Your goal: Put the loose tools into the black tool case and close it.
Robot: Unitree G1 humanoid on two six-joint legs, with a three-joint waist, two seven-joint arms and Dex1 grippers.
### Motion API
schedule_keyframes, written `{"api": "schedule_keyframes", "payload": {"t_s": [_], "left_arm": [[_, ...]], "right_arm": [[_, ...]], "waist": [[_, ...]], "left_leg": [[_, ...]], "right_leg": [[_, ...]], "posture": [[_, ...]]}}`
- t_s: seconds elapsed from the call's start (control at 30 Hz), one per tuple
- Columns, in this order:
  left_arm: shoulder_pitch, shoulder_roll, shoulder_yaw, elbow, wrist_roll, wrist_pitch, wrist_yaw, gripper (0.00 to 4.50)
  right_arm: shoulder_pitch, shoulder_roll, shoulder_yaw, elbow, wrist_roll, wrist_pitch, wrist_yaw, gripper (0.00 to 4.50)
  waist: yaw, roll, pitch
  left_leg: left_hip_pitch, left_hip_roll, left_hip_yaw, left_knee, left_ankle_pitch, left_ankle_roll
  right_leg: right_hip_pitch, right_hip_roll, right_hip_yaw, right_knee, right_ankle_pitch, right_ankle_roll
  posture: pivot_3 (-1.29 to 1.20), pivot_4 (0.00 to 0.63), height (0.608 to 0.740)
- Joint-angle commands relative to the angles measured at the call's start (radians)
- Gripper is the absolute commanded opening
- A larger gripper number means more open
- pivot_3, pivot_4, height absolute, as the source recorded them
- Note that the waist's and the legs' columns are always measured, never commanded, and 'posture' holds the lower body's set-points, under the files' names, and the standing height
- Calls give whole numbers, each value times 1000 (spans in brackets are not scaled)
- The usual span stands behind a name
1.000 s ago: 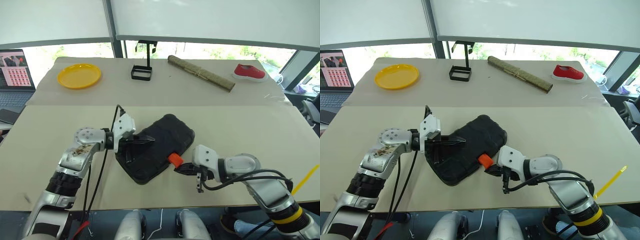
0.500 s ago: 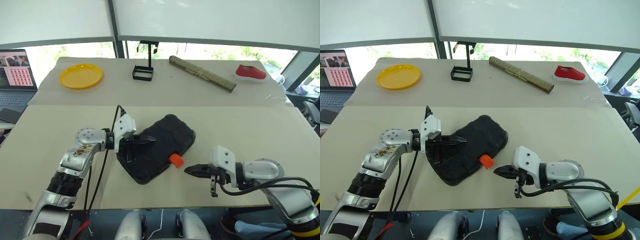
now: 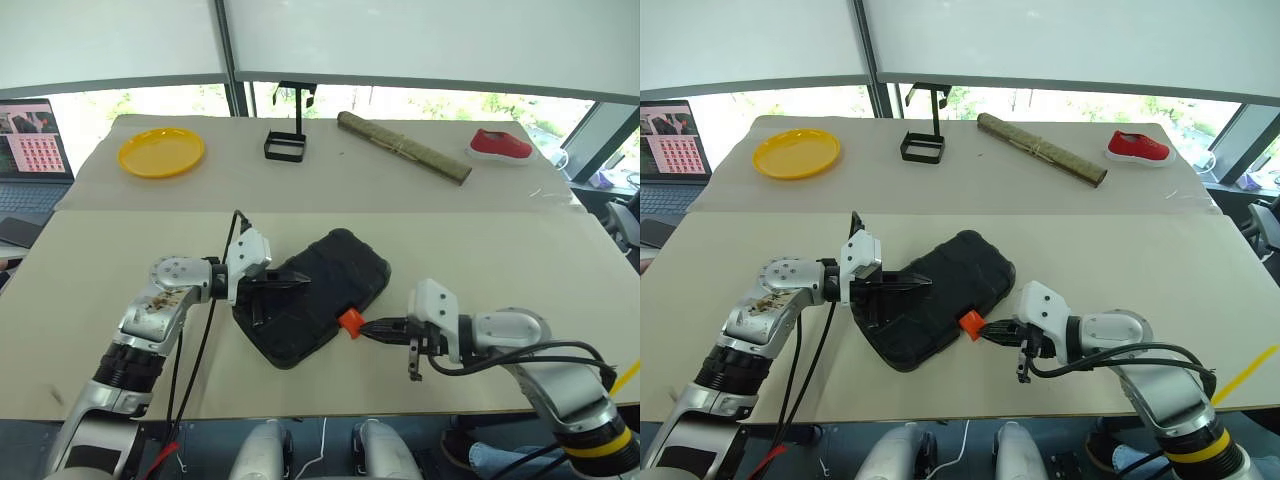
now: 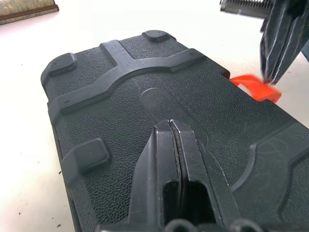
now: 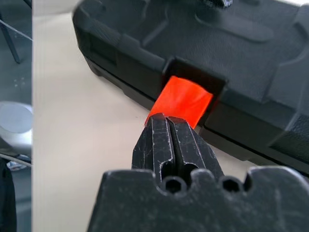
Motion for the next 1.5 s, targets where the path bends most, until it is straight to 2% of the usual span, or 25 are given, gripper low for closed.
{"api": "schedule_keyframes", "payload": {"t_s": [0.03, 0.63, 0.9, 1.5], "left_arm": [[23, 13, -12, 25, 27, 15, 4, 57], [24, 17, -9, 24, 26, 18, 5, 57], [23, 16, -13, 30, 28, 13, 4, 57], [71, 43, -62, 90, 73, 37, -21, 57]], "right_arm": [[-24, 17, 11, 21, -23, -53, 0, 0], [-52, 126, 12, 57, -45, -102, -22, 0], [-53, 111, 68, 101, -146, -133, -17, 0], [-138, 230, 97, 164, -188, -144, -61, 0]], "waist": [[0, 0, 0], [-11, 0, 0], [-18, 0, 0], [-28, 2, -1]], "left_leg": [[0, 0, 0, 0, 0, 0], [0, 1, 0, 0, 0, 0], [1, 1, 0, -1, 0, 0], [5, 1, 1, -3, 1, -1]], "right_leg": [[0, 0, 0, 0, 0, 0], [0, 1, 0, 1, 0, 0], [0, 1, 0, 1, 0, -1], [0, 2, 3, 3, -1, -2]], "posture": [[0, 150, 740], [0, 150, 740], [0, 150, 740], [0, 150, 740]]}}
